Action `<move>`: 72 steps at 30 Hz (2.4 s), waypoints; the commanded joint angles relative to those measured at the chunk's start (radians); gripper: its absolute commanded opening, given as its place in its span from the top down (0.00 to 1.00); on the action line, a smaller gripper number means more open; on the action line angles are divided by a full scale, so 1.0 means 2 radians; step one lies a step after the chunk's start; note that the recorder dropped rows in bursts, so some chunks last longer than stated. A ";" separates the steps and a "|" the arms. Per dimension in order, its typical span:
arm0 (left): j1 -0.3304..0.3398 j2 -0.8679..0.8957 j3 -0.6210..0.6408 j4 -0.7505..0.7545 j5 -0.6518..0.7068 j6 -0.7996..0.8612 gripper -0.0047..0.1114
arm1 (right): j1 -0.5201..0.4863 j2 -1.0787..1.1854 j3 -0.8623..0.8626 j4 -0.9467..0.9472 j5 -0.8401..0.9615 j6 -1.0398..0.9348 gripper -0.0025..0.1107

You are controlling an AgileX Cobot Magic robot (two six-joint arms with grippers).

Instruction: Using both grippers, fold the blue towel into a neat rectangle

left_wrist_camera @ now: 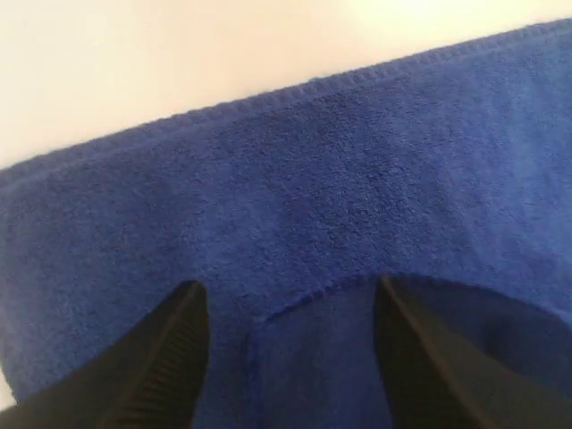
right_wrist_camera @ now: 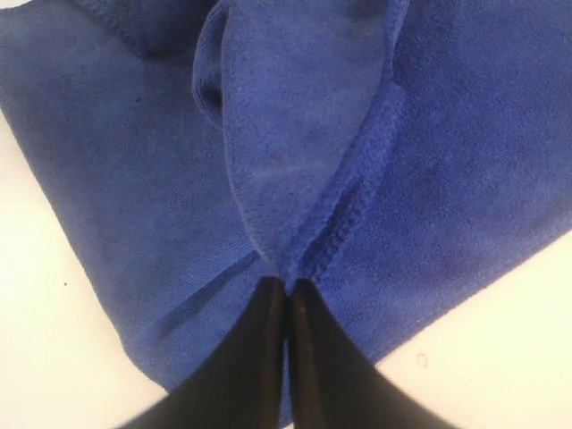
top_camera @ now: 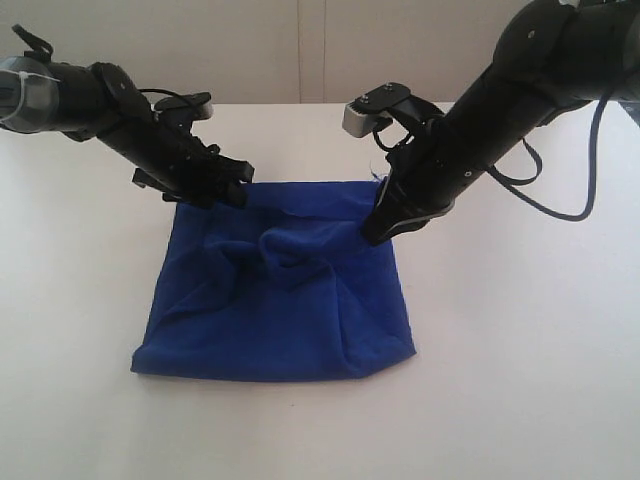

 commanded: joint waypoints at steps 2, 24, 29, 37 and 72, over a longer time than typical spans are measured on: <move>0.001 -0.002 0.000 -0.011 0.021 0.008 0.50 | -0.001 -0.001 -0.002 0.000 -0.004 0.003 0.98; 0.001 -0.073 -0.001 0.010 0.074 0.026 0.96 | -0.001 -0.009 -0.004 -0.029 -0.003 0.005 0.98; 0.002 -0.134 -0.001 0.012 0.143 0.025 0.96 | -0.001 -0.040 -0.013 -0.055 0.008 0.005 0.98; 0.002 -0.216 0.000 0.013 0.218 0.025 0.96 | -0.001 -0.103 -0.024 -0.075 0.020 0.028 0.98; 0.000 -0.530 0.205 -0.054 0.291 0.035 0.96 | -0.001 -0.309 -0.023 -0.085 0.149 0.138 0.98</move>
